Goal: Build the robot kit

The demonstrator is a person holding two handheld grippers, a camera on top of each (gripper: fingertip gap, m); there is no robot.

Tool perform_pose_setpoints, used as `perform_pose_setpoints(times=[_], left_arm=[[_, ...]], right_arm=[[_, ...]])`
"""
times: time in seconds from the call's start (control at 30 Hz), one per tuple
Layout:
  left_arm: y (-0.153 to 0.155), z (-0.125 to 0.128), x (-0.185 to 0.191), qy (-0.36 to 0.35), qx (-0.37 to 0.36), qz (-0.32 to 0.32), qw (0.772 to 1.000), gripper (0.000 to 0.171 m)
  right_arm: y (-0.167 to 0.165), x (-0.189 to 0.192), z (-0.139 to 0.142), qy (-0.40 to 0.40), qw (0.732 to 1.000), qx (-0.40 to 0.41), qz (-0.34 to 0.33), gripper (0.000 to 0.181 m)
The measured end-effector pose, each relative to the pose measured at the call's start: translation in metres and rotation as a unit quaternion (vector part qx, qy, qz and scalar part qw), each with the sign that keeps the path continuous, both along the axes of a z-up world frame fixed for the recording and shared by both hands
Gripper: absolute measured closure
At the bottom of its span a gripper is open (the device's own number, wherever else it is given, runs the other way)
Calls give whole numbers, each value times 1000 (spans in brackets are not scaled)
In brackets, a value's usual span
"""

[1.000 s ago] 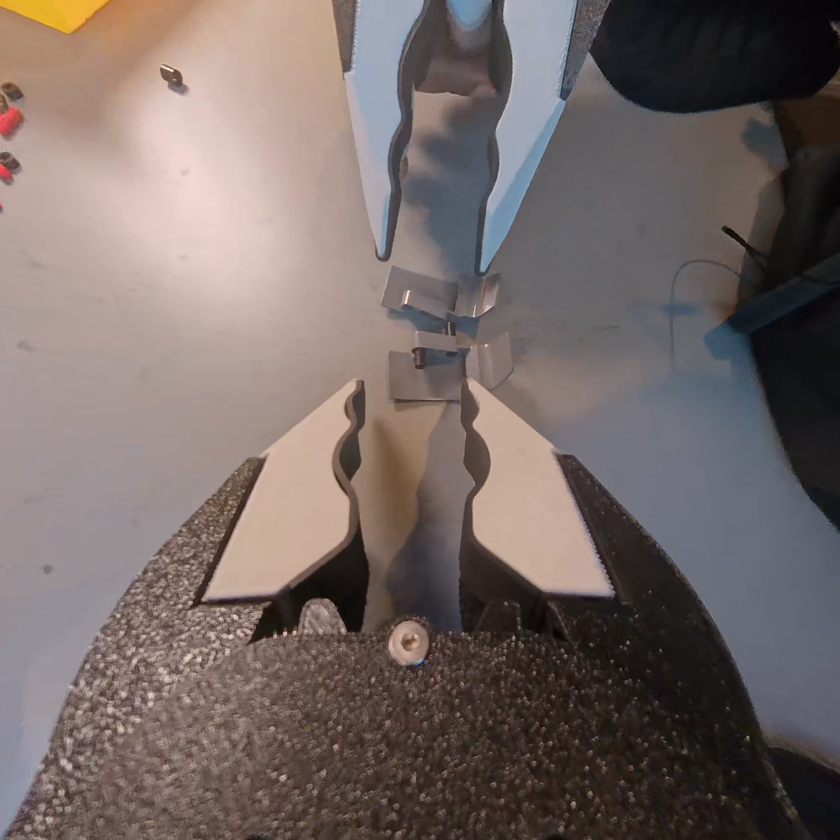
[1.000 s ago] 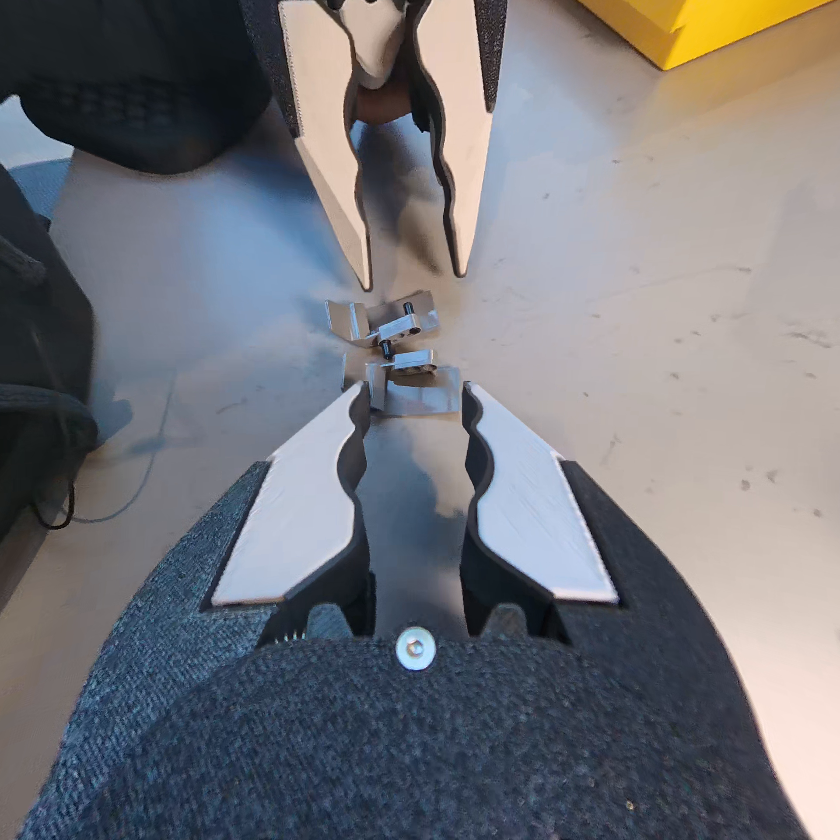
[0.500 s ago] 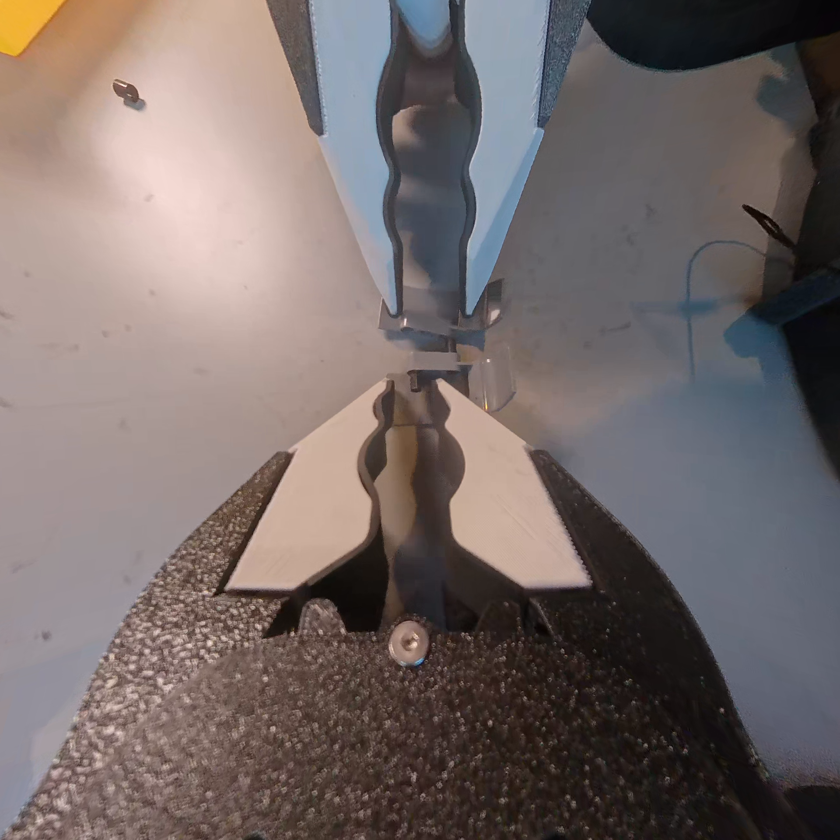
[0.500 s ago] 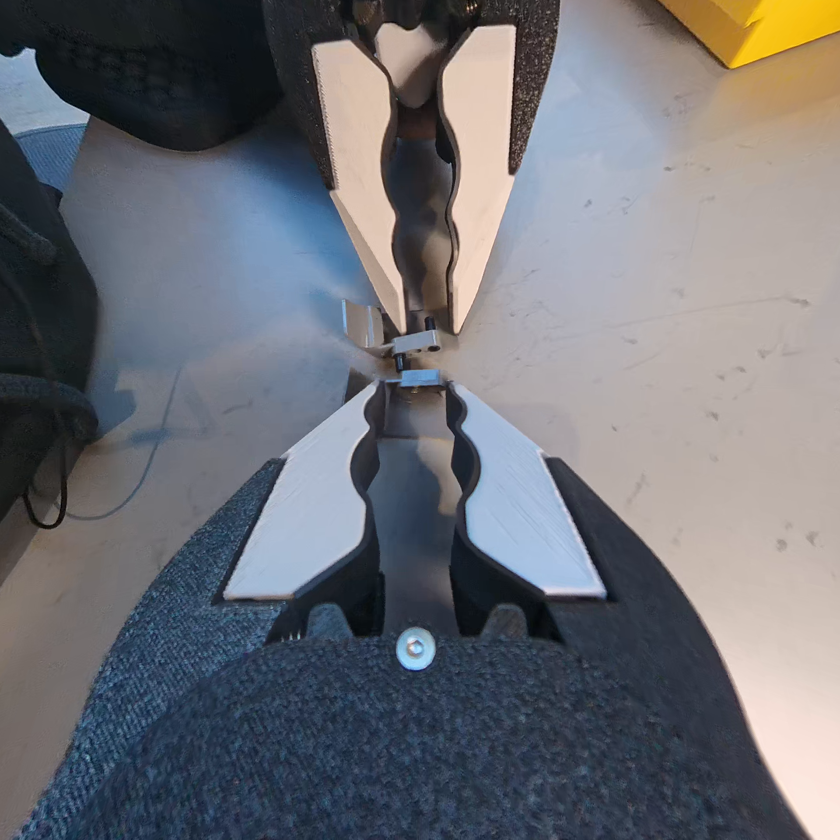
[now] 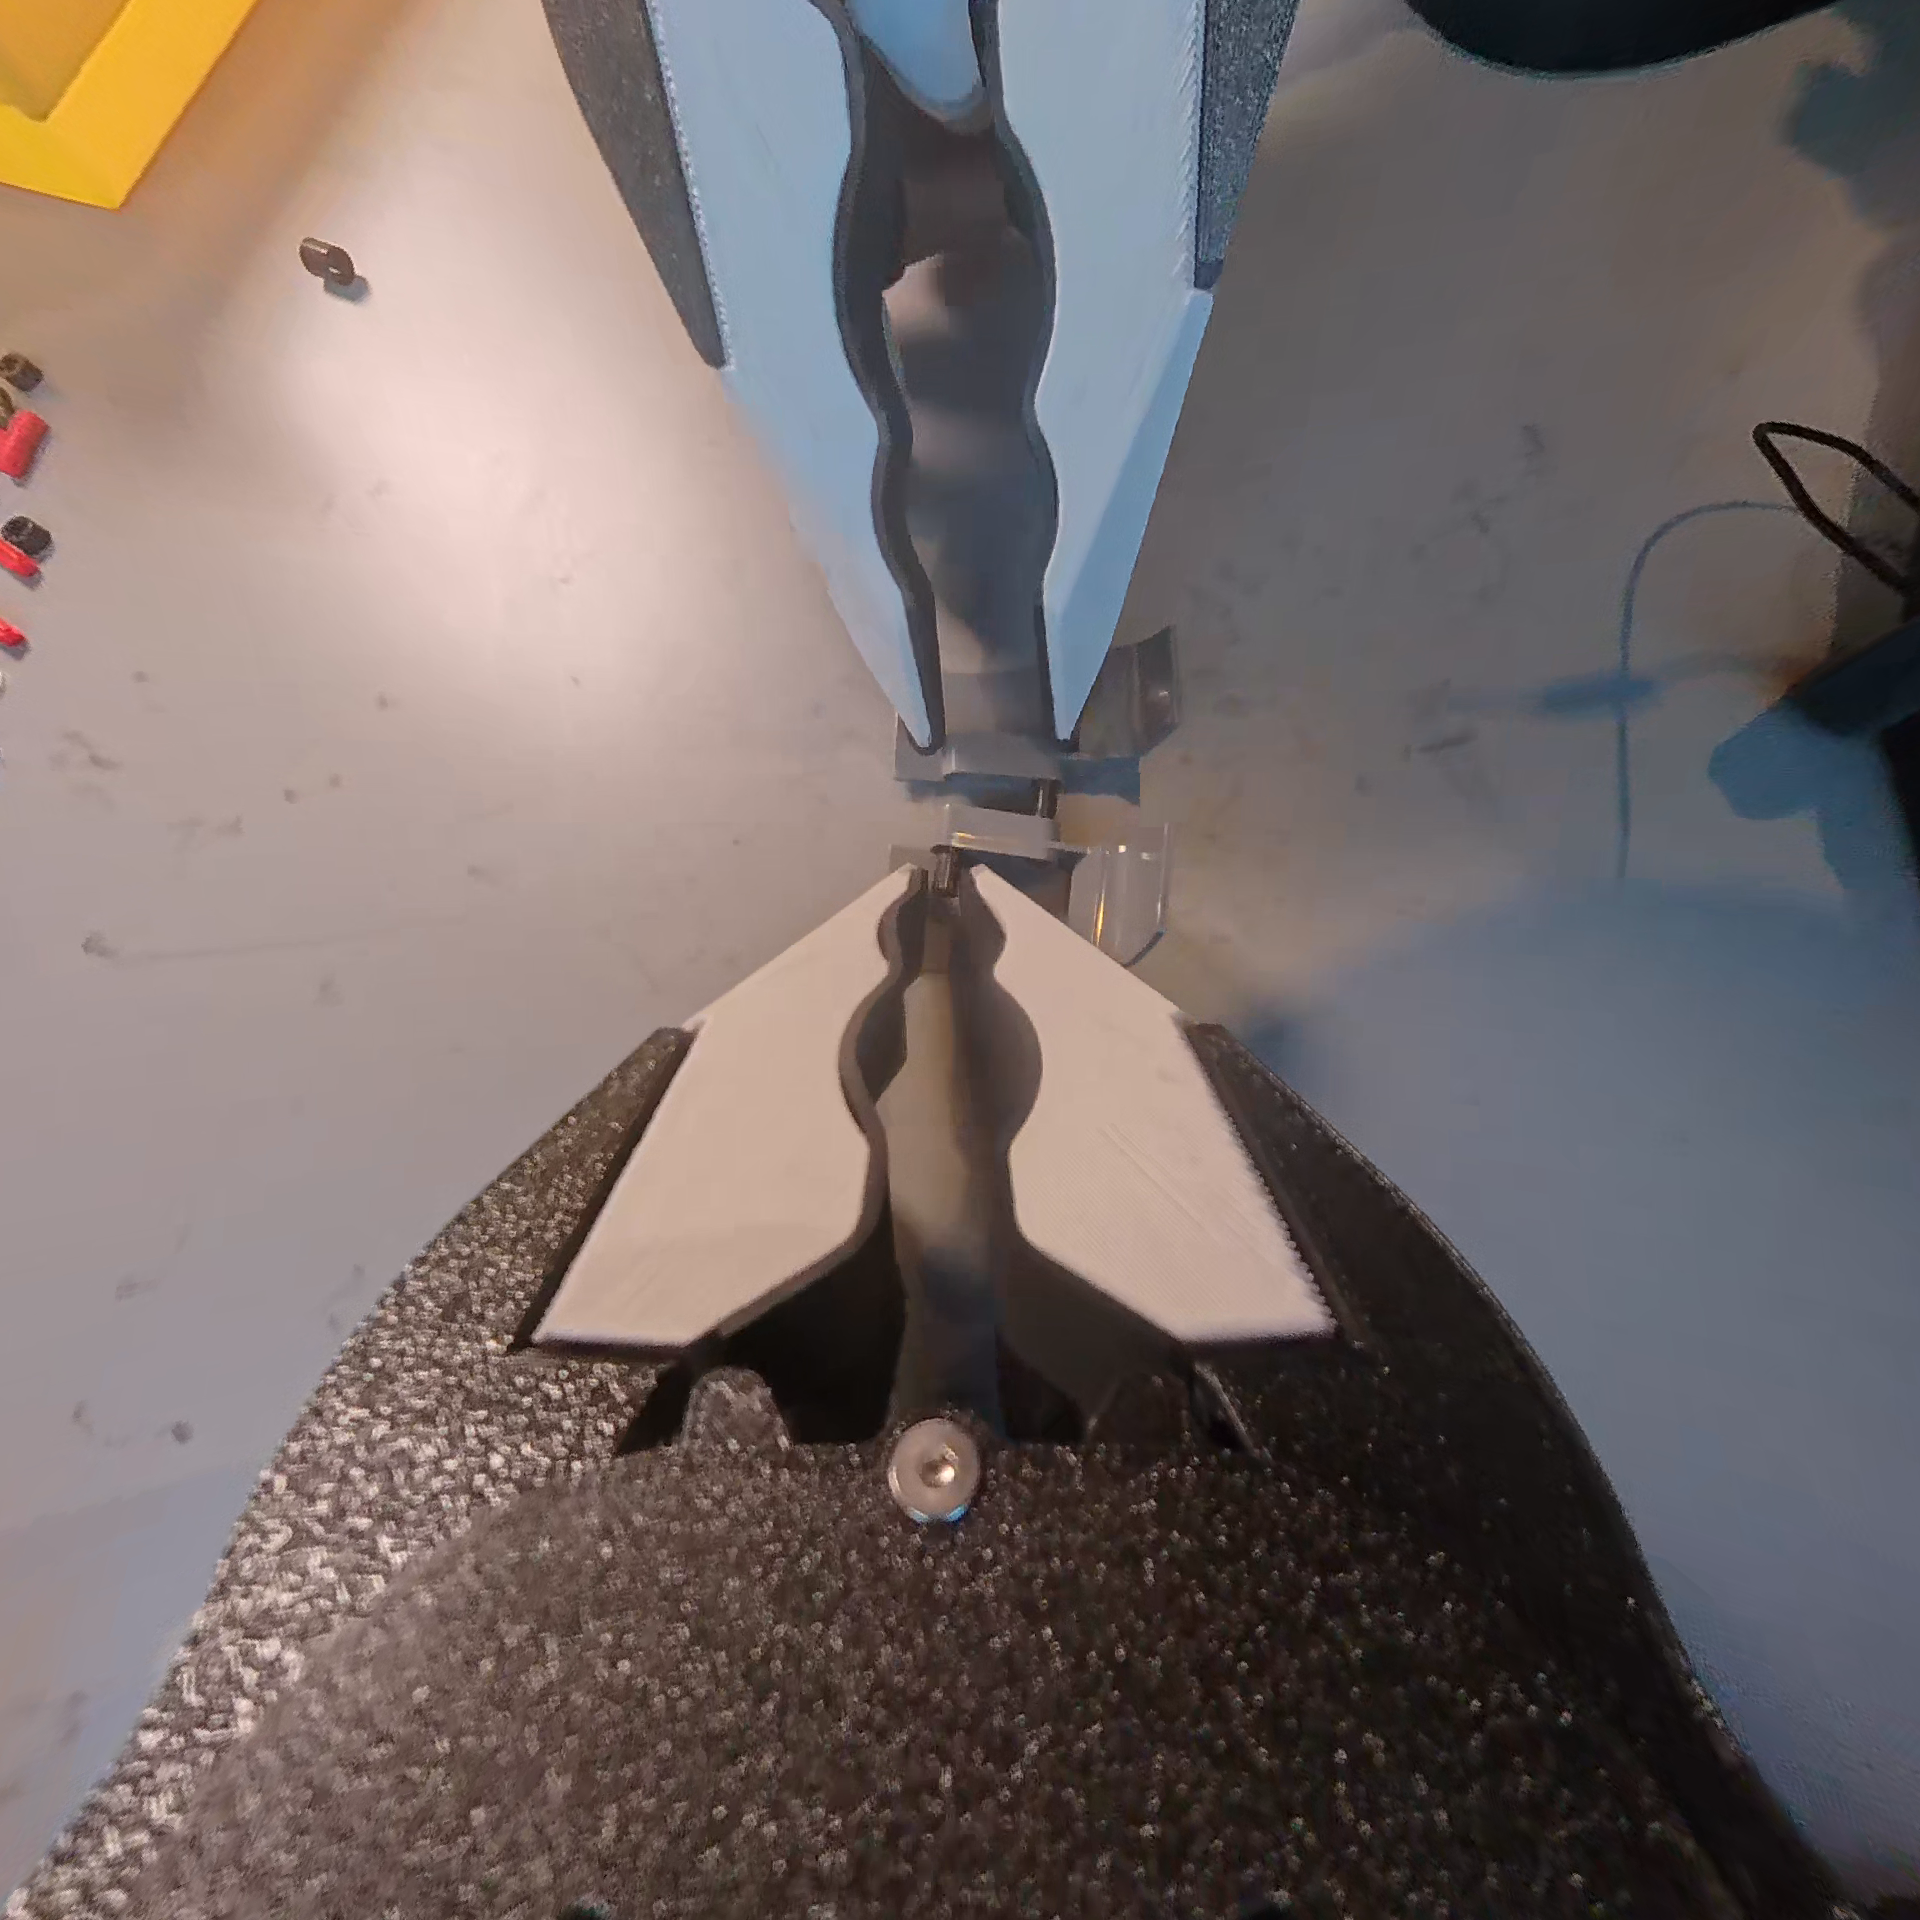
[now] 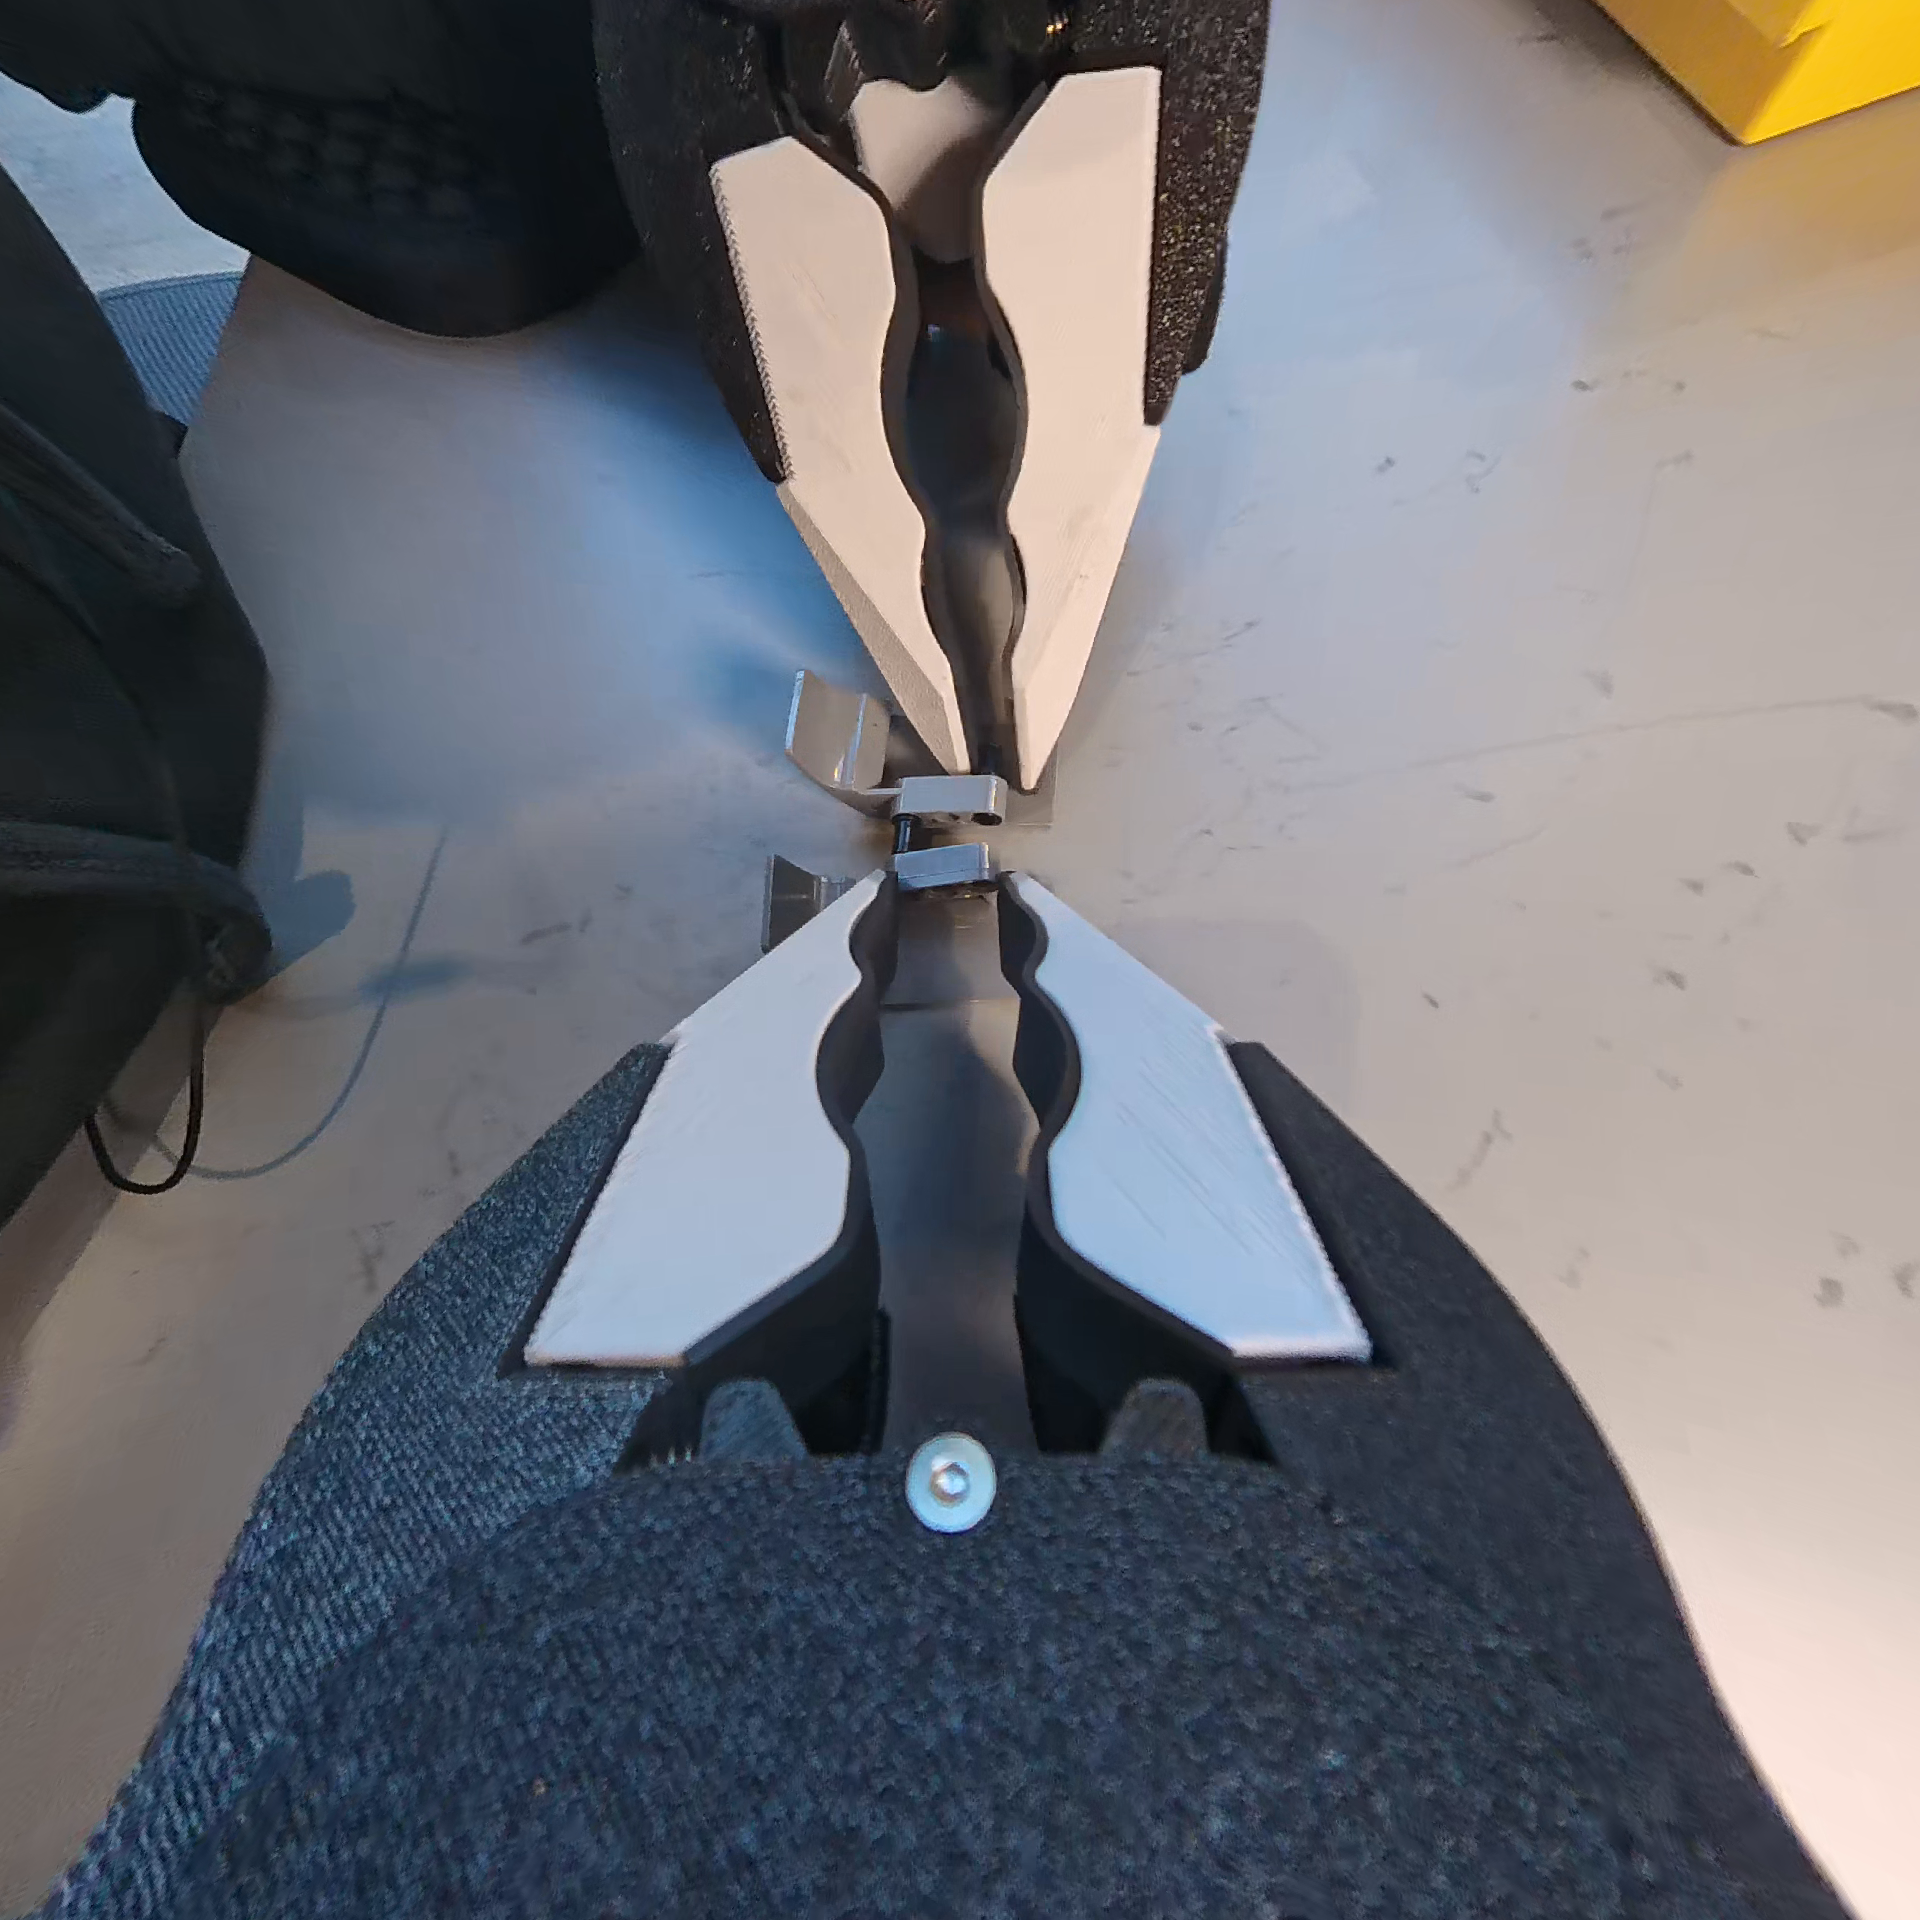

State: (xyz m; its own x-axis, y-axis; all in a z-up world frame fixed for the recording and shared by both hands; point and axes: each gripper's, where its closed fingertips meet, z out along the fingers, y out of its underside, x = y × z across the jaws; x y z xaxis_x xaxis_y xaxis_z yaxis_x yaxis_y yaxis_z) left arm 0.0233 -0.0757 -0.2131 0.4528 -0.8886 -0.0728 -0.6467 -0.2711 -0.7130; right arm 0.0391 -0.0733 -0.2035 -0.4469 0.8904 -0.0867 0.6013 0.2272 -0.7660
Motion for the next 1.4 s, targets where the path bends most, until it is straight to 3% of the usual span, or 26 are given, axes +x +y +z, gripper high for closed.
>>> perform_pose_setpoints(times=[0.2,0.47,0.8,1.07,1.23,1.4], left_arm=[[1,0,-1,17,6,29,999,167],[-6,5,-5,-35,-32,27,998,154],[-1,1,-5,0,-11,42,999,148],[-1,10,-16,-7,-2,48,999,143],[-7,0,-20,-20,-57,44,997,135],[-13,0,-17,-6,-68,46,997,135]], right_arm=[[-1,-1,-1,-15,1000,-20,-15,163],[-2,-2,-2,-25,999,-23,-29,163],[0,-4,-2,-29,998,-20,-43,159],[11,11,22,-35,996,-13,-83,153],[-15,19,14,-95,981,-105,-131,154],[-11,10,10,-111,966,-176,-153,152]])
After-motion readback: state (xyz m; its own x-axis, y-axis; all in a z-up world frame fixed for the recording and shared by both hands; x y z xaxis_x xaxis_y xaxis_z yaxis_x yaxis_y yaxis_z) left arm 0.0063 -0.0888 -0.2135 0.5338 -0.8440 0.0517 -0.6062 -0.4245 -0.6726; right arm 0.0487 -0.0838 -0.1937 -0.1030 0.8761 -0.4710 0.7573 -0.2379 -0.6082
